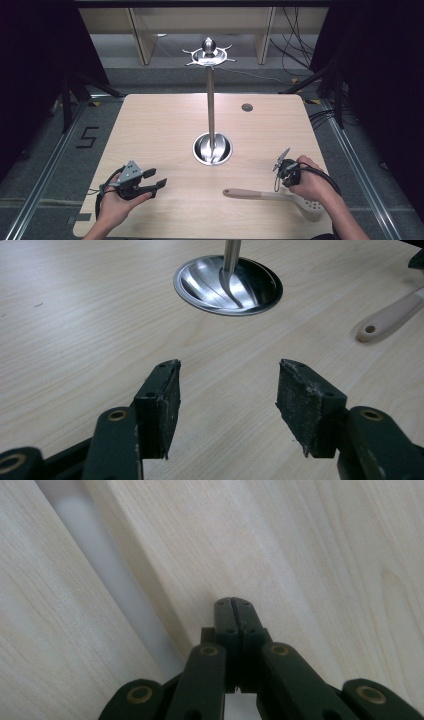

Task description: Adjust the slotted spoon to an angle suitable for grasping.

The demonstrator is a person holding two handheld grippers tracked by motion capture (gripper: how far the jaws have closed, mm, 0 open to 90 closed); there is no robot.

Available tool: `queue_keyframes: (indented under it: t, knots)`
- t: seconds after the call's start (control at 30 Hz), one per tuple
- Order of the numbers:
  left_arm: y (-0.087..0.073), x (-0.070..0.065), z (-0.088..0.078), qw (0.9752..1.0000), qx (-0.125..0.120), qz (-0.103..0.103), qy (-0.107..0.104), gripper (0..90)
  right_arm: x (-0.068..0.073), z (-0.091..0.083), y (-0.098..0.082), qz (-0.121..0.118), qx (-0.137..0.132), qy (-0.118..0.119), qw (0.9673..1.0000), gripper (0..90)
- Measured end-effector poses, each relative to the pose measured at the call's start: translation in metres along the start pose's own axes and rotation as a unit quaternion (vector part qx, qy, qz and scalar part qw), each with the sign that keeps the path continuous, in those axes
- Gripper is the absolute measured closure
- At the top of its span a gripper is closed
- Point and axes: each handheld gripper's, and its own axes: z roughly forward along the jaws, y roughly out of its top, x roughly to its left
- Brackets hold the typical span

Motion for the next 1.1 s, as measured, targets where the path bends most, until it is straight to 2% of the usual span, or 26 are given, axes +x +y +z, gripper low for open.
queue_keyframes:
  t: [0.03,0.07,0.13,0.17,0.23,0.27,0.43,0.47,0.63,0.7,0.73,0.77,0.8,1.1]
  knots:
    - [0.000,0.001,0.000,1.0000,0.001,0.003,0.001,41.9,0.000,0.001,0.001,-0.001,0.003,0.001,1.0000,90.0]
    - [0.000,0.001,-0.001,1.0000,0.000,0.001,0.001,41.9,0.001,0.001,0.001,0.010,0.008,0.003,0.9999,90.0]
    - [0.000,0.001,-0.001,1.0000,0.000,-0.002,0.002,41.9,-0.001,0.002,0.002,-0.004,0.006,0.005,1.0000,90.0]
    - [0.000,0.001,-0.001,1.0000,-0.001,-0.003,0.002,42.0,0.002,0.001,0.002,0.013,0.016,0.008,0.9998,90.0]
    - [0.000,0.001,-0.001,1.0000,0.000,0.002,0.004,42.0,0.002,0.002,0.003,0.012,0.024,0.011,0.9996,90.0]
    - [0.000,0.000,-0.001,1.0000,-0.001,0.002,0.003,42.0,0.004,0.002,0.003,0.020,0.031,0.014,0.9992,90.0]
    - [0.000,-0.001,-0.001,1.0000,-0.003,-0.001,0.002,42.0,0.005,0.006,-0.001,0.012,0.030,0.022,0.9992,90.0]
    - [0.001,-0.001,-0.001,1.0000,0.000,0.002,0.003,42.0,0.006,0.008,-0.003,0.010,0.040,0.028,0.9988,90.0]
    - [0.001,-0.001,-0.001,1.0000,-0.001,0.004,0.000,42.0,0.007,0.009,-0.005,0.016,0.034,0.022,0.9990,90.0]
    - [0.001,-0.002,-0.001,1.0000,-0.001,0.000,0.002,42.1,0.011,0.009,-0.006,0.036,0.036,0.016,0.9985,90.0]
    - [0.001,-0.002,-0.001,1.0000,0.001,0.002,0.005,42.1,0.012,0.009,-0.006,0.038,0.031,0.011,0.9988,90.0]
    - [0.001,-0.002,-0.001,1.0000,0.000,0.000,0.004,42.1,0.013,0.009,-0.006,0.047,0.038,0.009,0.9981,90.0]
    - [0.001,-0.002,-0.001,1.0000,-0.001,0.000,0.004,42.1,0.016,0.009,-0.008,0.067,0.036,0.006,0.9971,90.0]
    - [0.002,-0.003,0.000,1.0000,0.000,0.004,0.002,42.1,0.027,0.007,-0.015,0.096,0.045,-0.002,0.9943,90.0]
